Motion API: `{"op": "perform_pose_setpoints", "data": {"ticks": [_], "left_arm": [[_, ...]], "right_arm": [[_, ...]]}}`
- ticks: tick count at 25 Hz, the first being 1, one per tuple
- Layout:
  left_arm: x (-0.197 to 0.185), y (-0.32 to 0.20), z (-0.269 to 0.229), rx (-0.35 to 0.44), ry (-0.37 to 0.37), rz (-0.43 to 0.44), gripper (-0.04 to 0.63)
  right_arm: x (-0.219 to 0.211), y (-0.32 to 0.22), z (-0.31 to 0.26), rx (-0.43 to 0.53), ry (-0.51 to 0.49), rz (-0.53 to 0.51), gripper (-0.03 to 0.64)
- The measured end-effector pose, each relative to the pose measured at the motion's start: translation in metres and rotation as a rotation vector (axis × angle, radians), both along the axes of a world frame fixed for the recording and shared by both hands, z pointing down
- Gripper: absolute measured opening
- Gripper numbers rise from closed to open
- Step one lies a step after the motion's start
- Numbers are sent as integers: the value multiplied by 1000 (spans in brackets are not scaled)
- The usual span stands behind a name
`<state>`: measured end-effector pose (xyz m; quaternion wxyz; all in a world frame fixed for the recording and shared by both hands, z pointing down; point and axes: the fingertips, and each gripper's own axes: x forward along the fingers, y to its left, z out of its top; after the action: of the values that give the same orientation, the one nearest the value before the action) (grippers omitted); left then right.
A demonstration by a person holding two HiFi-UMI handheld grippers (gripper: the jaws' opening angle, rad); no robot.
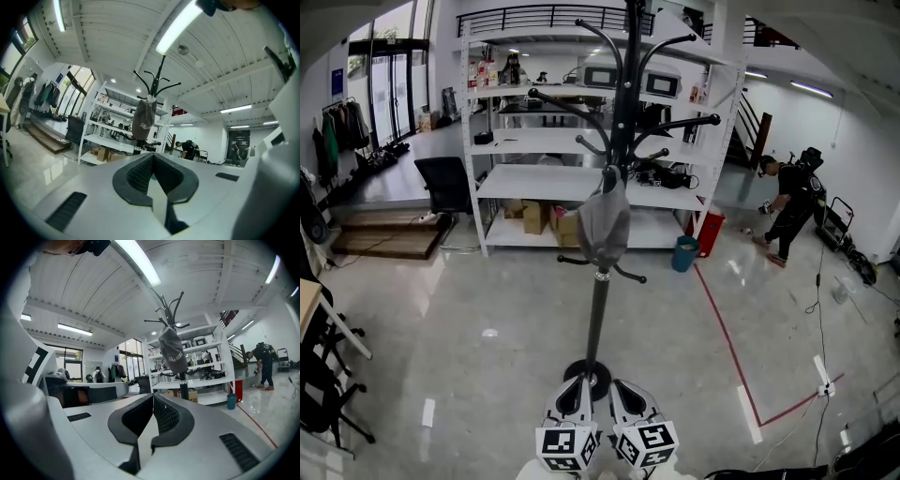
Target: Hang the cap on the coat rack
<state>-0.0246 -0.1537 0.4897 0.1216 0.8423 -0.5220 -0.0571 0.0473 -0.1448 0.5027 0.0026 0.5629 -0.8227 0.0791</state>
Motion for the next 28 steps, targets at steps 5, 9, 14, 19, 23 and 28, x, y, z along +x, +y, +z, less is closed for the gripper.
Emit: {"op": "perform_pose_setpoints", "data": {"ticks": [5, 9, 14, 19, 23, 28], "left_arm": [[2, 0, -2, 6, 2, -10, 3], [6, -2, -10, 25, -11, -18, 3], [10, 0, -11, 28, -16, -23, 3], [14, 1, -13, 41, -31, -27, 3], [12, 0, -12, 40, -38, -41, 3], [13, 1, -13, 38, -37, -48, 3]], "right_arm": [[2, 1, 1, 2, 10, -19, 11], [4, -3, -7, 22, 17, -26, 11], [8, -1, -6, 22, 19, -25, 11], [12, -3, -7, 29, 13, -27, 11], [10, -5, -8, 38, 10, -35, 11], [11, -4, -11, 46, 19, -38, 11]]}}
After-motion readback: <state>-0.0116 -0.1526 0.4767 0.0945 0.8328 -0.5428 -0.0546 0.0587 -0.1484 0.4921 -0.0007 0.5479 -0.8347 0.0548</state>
